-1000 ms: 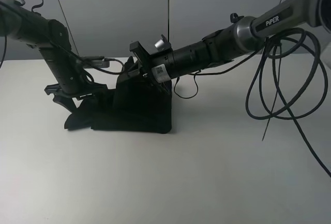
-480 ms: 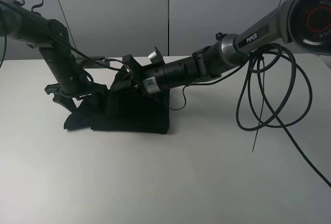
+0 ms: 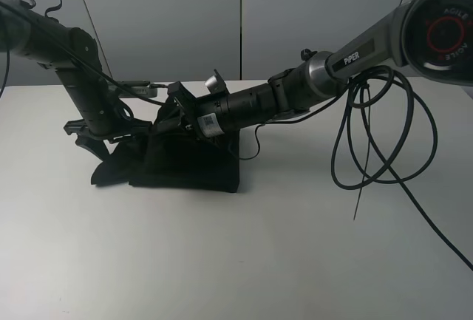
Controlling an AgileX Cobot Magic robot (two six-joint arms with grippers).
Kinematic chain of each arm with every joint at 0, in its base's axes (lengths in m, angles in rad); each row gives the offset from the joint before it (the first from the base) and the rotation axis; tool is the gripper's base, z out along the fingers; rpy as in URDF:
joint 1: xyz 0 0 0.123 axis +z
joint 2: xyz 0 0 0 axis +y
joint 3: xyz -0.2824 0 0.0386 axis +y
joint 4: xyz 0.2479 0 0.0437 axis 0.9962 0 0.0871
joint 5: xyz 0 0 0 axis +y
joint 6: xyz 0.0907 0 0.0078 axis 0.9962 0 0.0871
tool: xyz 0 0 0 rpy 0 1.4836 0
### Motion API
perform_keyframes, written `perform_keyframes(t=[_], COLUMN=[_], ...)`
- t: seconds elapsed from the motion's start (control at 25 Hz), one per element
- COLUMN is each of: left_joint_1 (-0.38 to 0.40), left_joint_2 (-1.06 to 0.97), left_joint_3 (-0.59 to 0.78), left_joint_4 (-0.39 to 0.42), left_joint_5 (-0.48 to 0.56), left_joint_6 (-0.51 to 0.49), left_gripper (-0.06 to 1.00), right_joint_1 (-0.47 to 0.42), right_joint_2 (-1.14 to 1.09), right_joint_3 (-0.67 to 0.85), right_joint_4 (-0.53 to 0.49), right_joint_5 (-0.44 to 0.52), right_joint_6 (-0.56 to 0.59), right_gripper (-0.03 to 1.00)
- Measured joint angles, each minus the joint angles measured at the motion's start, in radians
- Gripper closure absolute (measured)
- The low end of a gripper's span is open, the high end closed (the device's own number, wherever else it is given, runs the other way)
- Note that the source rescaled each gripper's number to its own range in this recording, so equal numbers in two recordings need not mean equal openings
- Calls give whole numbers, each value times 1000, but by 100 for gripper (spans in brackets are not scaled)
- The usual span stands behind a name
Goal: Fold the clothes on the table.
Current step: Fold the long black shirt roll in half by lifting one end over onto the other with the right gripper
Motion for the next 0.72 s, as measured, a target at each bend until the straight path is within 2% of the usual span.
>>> perform_keyframes(t=[0.24, 0.48, 0.72], left_joint_1=[7, 50, 89], left_joint_2=[-2, -32, -121], left_joint_3=[0, 8, -11], left_joint_4=[-33, -195, -233], left_joint_5=[7, 9, 75], left_joint_6=[47, 144, 184], left_gripper=[-5, -5, -5], right_joint_1=[3, 3, 3], right_joint_2=[0, 0, 0], right_joint_3=[-7, -7, -7], right_joint_4=[0, 0, 0], right_joint_5=[-6, -11, -11], right_joint_6=[0, 0, 0], right_gripper=[84, 84, 84])
